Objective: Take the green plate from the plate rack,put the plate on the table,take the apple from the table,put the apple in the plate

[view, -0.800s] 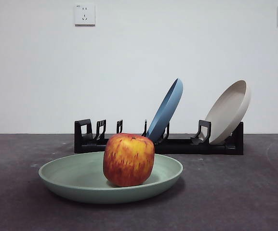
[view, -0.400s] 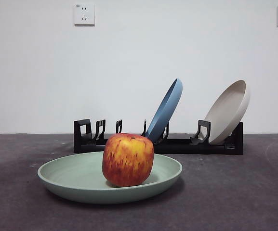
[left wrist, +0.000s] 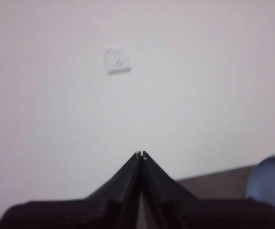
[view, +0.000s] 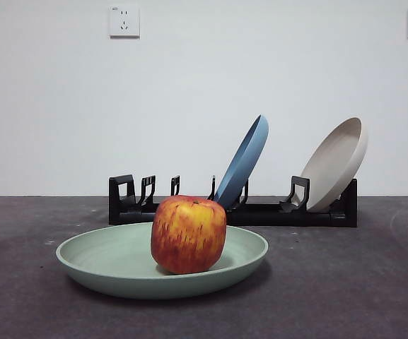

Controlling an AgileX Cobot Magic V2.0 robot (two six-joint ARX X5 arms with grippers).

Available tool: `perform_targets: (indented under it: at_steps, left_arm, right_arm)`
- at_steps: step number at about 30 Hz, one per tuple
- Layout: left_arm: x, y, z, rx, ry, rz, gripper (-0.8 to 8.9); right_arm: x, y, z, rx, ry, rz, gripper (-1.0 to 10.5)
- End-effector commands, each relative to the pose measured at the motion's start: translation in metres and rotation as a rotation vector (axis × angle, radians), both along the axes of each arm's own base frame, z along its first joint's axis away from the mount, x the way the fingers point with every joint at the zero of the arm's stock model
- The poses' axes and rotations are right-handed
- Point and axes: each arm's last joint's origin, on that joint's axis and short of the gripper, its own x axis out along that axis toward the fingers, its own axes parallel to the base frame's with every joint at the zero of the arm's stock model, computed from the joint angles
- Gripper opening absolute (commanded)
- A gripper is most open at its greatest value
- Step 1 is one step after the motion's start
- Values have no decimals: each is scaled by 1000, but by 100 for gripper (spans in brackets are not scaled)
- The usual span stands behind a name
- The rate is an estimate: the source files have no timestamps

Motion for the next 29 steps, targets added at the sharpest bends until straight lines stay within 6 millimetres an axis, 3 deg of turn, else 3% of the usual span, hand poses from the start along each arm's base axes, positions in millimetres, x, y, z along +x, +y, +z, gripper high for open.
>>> perform_targets:
  at_steps: [1, 8, 14, 29]
  left_arm:
    - [6, 2, -38, -30, 28, 29, -3]
    - [18, 5, -107, -89, 153, 66, -3]
    - [22, 5, -141, -109, 229, 69, -3]
    - [20, 5, -175, -147, 432, 73, -3]
  right_arm:
    - [0, 0, 0, 3, 0, -3, 1]
    - [0, 0, 0, 3, 0, -3, 1]
    - [0, 0, 0, 3, 0, -3, 1]
    - [0, 0, 0, 3, 0, -3, 1]
